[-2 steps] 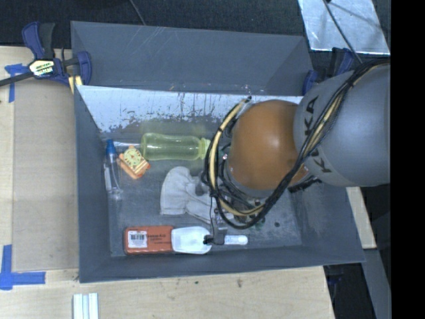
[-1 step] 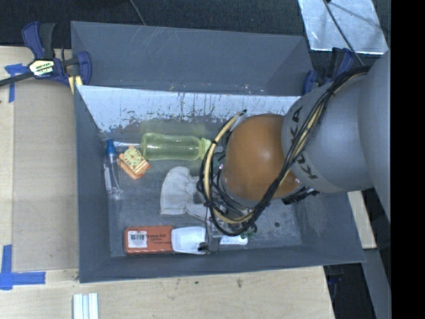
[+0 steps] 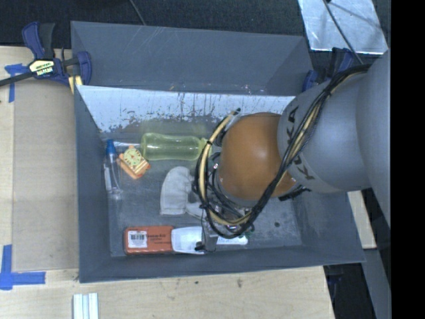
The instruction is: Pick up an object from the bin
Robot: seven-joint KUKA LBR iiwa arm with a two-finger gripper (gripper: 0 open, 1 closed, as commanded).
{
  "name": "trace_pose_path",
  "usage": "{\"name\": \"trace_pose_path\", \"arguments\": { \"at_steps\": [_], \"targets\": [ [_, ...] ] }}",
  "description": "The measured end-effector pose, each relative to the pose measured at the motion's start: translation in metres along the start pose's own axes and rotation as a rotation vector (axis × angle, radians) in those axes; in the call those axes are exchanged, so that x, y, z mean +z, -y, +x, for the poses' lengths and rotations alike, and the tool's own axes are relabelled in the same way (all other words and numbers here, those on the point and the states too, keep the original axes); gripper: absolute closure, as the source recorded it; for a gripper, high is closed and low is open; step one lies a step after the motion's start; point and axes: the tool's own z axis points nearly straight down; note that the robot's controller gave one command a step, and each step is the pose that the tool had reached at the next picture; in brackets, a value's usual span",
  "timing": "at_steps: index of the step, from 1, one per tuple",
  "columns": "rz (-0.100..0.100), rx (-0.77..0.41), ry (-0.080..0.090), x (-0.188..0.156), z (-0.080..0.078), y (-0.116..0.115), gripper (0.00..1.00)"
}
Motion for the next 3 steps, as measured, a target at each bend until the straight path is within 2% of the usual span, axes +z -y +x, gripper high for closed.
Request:
{"name": "trace_pose_path", "arguments": {
  "at_steps": [1,2,3],
  "targets": [
    [-0.001,-0.052,0.006,0.0397,-0.0012,-0.0017,0.00],
    [-0.005,0.096,0.007,0.0365,-0.0017,0.0072,1.00],
    [-0.005,0.096,0.007,0.0365,-0.0017,0.0072,1.00]
  ]
}}
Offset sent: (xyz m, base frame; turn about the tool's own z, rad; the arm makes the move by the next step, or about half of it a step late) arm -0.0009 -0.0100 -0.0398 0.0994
